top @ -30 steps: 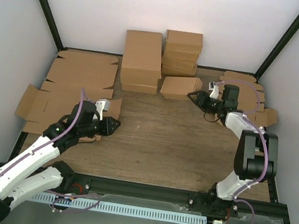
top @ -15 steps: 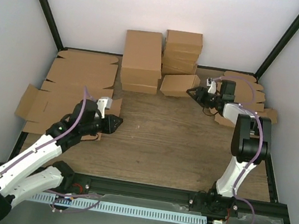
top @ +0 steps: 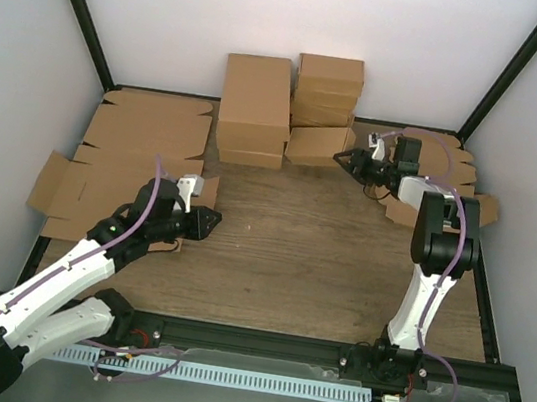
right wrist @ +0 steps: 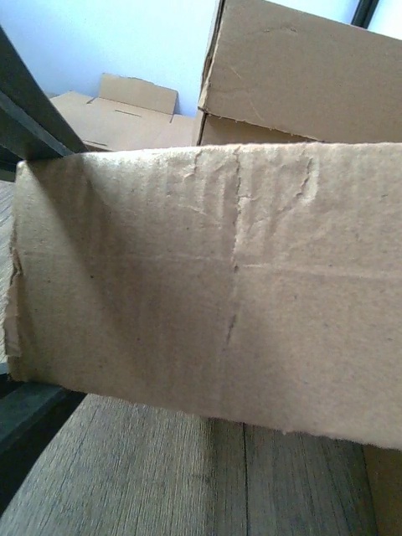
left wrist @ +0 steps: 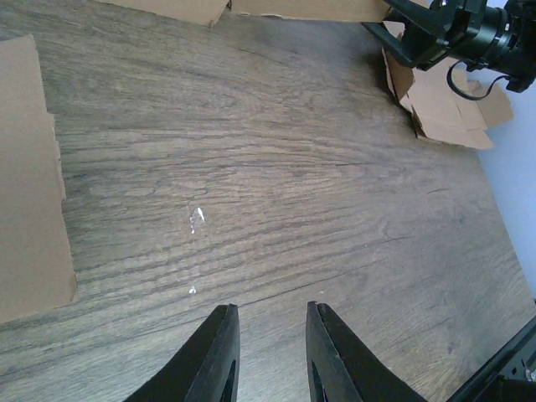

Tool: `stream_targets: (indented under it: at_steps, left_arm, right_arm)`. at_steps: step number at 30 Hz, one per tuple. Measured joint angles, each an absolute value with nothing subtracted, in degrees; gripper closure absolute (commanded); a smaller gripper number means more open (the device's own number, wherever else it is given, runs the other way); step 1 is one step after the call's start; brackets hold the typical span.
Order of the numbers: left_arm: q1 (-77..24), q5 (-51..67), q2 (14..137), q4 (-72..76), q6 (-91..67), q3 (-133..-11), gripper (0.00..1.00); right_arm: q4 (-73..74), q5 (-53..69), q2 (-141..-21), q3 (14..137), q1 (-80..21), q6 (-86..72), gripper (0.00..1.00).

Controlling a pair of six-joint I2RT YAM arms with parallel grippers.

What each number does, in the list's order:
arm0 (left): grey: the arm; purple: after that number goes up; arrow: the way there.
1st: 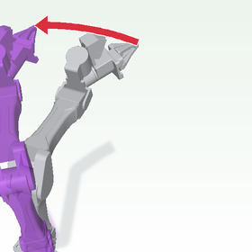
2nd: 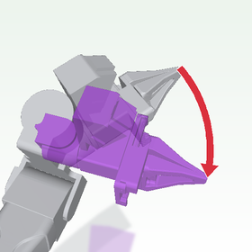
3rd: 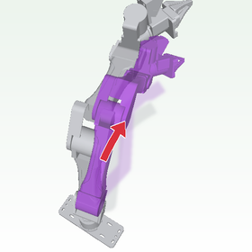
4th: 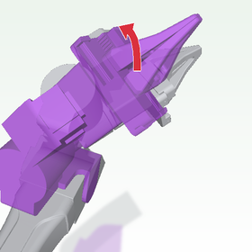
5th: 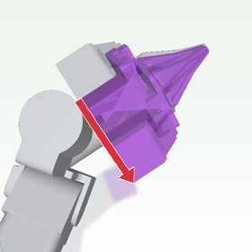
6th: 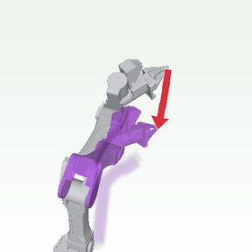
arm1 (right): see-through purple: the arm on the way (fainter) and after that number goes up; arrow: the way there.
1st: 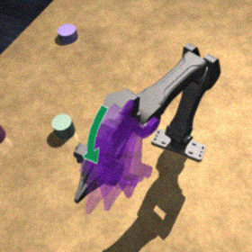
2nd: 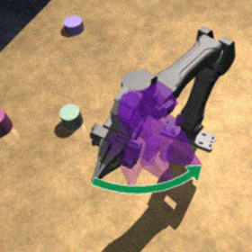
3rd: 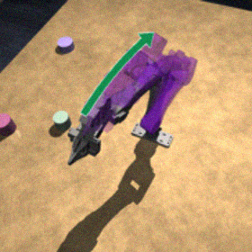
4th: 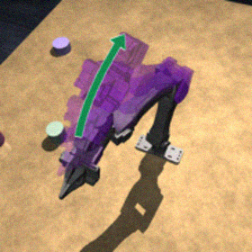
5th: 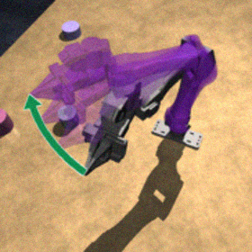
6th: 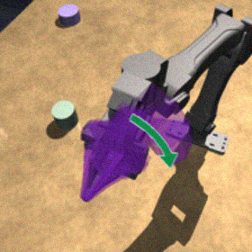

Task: Fold the paper box

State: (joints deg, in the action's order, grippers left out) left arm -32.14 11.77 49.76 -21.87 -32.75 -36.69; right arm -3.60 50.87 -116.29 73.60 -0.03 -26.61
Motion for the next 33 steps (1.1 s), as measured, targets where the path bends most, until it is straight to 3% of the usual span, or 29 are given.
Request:
stream_targets:
  at_steps: [11,13,15,16,33]
  left_arm:
    - [-32.1,11.6,49.5,-21.8,-32.8,-36.7,0.75]
    - [-32.1,11.6,49.5,-21.8,-32.8,-36.6,0.75]
    - [-32.1,11.6,49.5,-21.8,-32.8,-36.6,0.75]
    - [-32.1,11.6,49.5,-21.8,-32.8,-36.6,0.75]
    - [-32.1,11.4,50.1,-21.5,-32.8,-36.6,0.74]
  right_arm:
    - [-3.6,52.0,-119.5,77.4,0.0,-26.6,0.42]
    - [-3.6,52.2,-120.3,78.1,0.1,-26.6,0.32]
    - [-3.4,51.6,-121.1,78.6,0.1,-26.8,0.07]
    - [-3.2,51.1,-121.6,78.8,0.2,-26.8,0.01]
    - [8.5,34.5,-124.1,87.2,-1.3,-22.2,0.00]
